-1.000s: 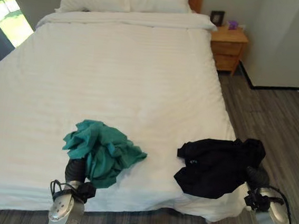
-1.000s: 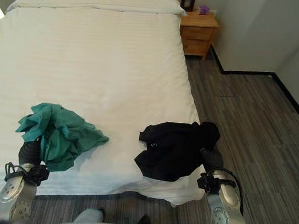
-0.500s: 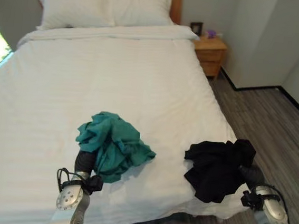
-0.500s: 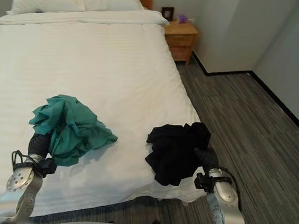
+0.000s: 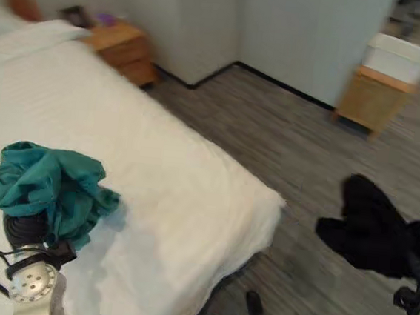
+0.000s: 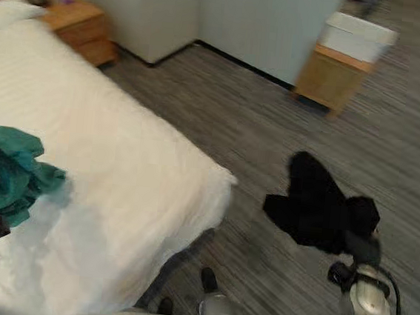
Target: Pick up bed clothes into laundry basket.
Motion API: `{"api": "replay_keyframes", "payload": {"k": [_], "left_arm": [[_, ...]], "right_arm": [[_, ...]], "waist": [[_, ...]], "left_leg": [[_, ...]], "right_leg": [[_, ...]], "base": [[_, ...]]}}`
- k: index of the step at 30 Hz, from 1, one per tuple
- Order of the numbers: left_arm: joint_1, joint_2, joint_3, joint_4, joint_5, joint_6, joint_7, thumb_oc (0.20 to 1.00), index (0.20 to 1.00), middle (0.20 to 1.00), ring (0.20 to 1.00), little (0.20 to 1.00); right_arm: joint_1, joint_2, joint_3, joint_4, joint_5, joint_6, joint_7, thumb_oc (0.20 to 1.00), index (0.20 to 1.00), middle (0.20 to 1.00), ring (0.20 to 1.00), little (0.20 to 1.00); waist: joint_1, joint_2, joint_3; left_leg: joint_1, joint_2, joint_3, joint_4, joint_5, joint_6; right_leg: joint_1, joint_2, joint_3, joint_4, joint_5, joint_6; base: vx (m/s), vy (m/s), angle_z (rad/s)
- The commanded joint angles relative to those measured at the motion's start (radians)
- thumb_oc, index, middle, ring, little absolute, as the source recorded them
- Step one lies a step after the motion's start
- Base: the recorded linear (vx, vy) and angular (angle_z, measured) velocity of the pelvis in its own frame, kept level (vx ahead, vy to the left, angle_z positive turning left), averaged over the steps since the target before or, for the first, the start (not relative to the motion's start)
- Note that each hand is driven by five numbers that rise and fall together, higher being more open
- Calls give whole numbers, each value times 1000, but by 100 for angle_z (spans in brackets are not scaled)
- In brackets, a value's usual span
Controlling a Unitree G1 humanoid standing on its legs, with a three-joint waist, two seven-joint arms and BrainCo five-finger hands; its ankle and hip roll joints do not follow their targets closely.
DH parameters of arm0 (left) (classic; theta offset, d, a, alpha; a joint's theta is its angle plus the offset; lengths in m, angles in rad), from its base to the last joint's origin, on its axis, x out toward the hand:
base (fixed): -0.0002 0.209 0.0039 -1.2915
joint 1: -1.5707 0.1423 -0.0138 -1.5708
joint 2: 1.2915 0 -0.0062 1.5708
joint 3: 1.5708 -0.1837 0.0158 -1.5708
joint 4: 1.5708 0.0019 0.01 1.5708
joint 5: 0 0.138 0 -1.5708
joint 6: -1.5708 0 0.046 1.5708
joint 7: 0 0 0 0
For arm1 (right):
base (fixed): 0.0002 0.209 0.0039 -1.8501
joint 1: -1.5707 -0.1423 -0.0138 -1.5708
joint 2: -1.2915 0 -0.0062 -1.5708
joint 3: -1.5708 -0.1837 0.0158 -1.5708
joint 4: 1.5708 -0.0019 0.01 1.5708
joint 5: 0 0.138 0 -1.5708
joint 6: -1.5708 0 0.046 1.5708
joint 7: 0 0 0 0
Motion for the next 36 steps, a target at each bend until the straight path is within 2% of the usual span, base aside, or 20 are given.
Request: {"api": "replay_keyframes", "payload": {"k": [1,2,4,6,7,8,10,13,14,16,18,19,20,21,22,23,24,28,33,36], "left_arm": [[-47,61,7,-93,26,-59,3,200,200,200,200,200],[-93,47,-30,-88,-35,-75,-8,200,200,200,200,200],[-111,37,-48,-90,-47,-72,-13,200,200,200,200,200],[-130,15,-109,-104,-66,-63,-34,200,200,200,200,200],[-131,16,-108,-103,-67,-64,-35,200,200,200,200,200],[-118,-2,-139,-92,-85,-57,-66,200,200,200,200,200],[-127,-19,-186,-47,-109,-47,-89,200,200,200,200,200],[-145,-50,-221,-19,-152,-45,-110,200,200,200,200,200],[-150,-82,-265,-11,-188,-34,-131,200,200,200,200,200],[-150,-89,-277,-9,-203,-31,-140,200,200,200,200,200],[-161,-113,-331,-11,-236,-32,-161,200,200,200,200,200],[-158,-130,-374,-23,-267,-23,-190,200,200,200,200,200],[-158,-130,-374,-23,-267,-23,-190,200,200,200,200,200],[-132,-133,-419,-27,-273,-5,-235,200,200,200,200,200],[-109,-128,-429,-34,-261,3,-256,200,200,200,200,200],[-106,-127,-429,-35,-260,3,-256,200,200,200,200,200],[-73,-126,-445,-23,-251,10,-273,200,200,200,200,200],[-53,-134,-451,-10,-277,13,-277,200,200,200,200,200],[-47,-103,-428,-18,-248,10,-281,200,200,200,200,200],[-65,-99,-414,-24,-247,6,-266,200,200,200,200,200]], "right_arm": [[-79,-37,83,-85,-37,-73,3,200,200,200,200,200],[-87,-35,98,-74,-32,-76,6,200,200,200,200,200],[-98,-32,105,-75,-28,-79,3,200,200,200,200,200],[-155,-30,166,-75,-41,-84,-7,200,200,200,200,200],[-157,-30,166,-74,-42,-84,-7,200,200,200,200,200],[-173,-31,202,-86,-41,-75,10,200,200,200,200,200],[-166,-43,214,-86,-38,-68,19,200,200,200,200,200],[-149,-48,205,-119,-27,-64,35,200,200,200,200,200],[-135,-56,198,-114,-15,-67,39,200,200,200,200,200],[-131,-62,197,-109,-6,-69,37,200,200,200,200,200],[-135,-72,213,-99,13,-76,40,200,200,200,200,200],[-135,-77,221,-91,15,-73,52,200,200,200,200,200],[-135,-77,221,-91,15,-73,52,200,200,200,200,200],[-124,-75,241,-100,8,-69,72,200,200,200,200,200],[-119,-72,251,-105,1,-66,85,200,200,200,200,200],[-116,-71,252,-106,1,-66,85,200,200,200,200,200],[-123,-67,285,-105,-12,-66,104,200,200,200,200,200],[-128,-57,328,-99,-12,-57,118,200,200,200,200,200],[-114,-70,342,-127,-40,-45,158,200,200,200,200,200],[-143,-74,339,-114,-47,-48,143,200,200,200,200,200]], "waist": [[80,46,-7],[67,51,-19],[75,52,-30],[112,57,-55],[113,57,-55],[111,44,-61],[99,38,-66],[85,37,-66],[72,32,-61],[72,33,-56],[94,28,-29],[100,13,-22],[100,13,-22],[103,8,-19],[108,8,-23],[111,7,-26],[123,14,-27],[130,23,-39],[130,32,-55],[136,36,-60]], "left_leg": [[26,110,51,-61,68,-73],[28,126,94,-62,70,-70],[21,131,118,-64,75,-74],[13,161,199,-53,68,-94],[9,160,201,-53,73,-93],[7,176,239,-53,77,-107],[-1,201,257,-55,96,-131],[3,231,254,-55,109,-152],[-3,257,254,-36,122,-168],[-6,266,247,-22,124,-173],[-24,229,150,20,117,-171],[-65,168,85,25,105,-159],[-66,168,84,25,105,-159],[-89,125,83,16,105,-141],[-94,104,81,4,107,-129],[-92,103,84,1,107,-128],[-93,64,71,-26,113,-107],[-59,63,75,-59,124,-100],[-21,56,56,-94,124,-92],[-12,55,50,-88,114,-87]], "right_leg": [[72,-95,-382,87,-26,-26],[115,-100,-373,146,-65,-32],[133,-115,-385,130,-68,-31],[200,-201,-501,91,-56,-5],[200,-201,-501,84,-47,-6],[214,-188,-512,17,-51,5],[210,-149,-460,-30,-44,-4],[221,-111,-447,-60,-51,-17],[233,-84,-440,-74,-61,-31],[238,-74,-437,-83,-63,-39],[253,-63,-419,-94,-65,-52],[257,-60,-420,-108,-54,-56],[257,-60,-421,-109,-54,-56],[257,-44,-422,-115,-46,-58],[253,-33,-419,-119,-43,-58],[253,-34,-416,-120,-43,-57],[239,-7,-404,-117,-39,-57],[255,6,-385,-130,-43,-60],[269,-3,-383,-116,-61,-62],[272,-13,-378,-94,-73,-58]], "base": [[-373,-16,-202],[-241,-69,-212],[-178,-66,-123],[-164,-146,-91],[-203,-227,-124],[-92,-222,-100],[-29,-291,-56],[25,-226,-19],[24,-316,25],[-6,-158,2],[-28,-175,-28],[-16,-176,-37],[12,-243,-26],[40,-142,-3],[45,-140,9],[63,-88,8],[45,-50,-16],[87,-3,-50],[86,28,5],[75,99,-1]]}}
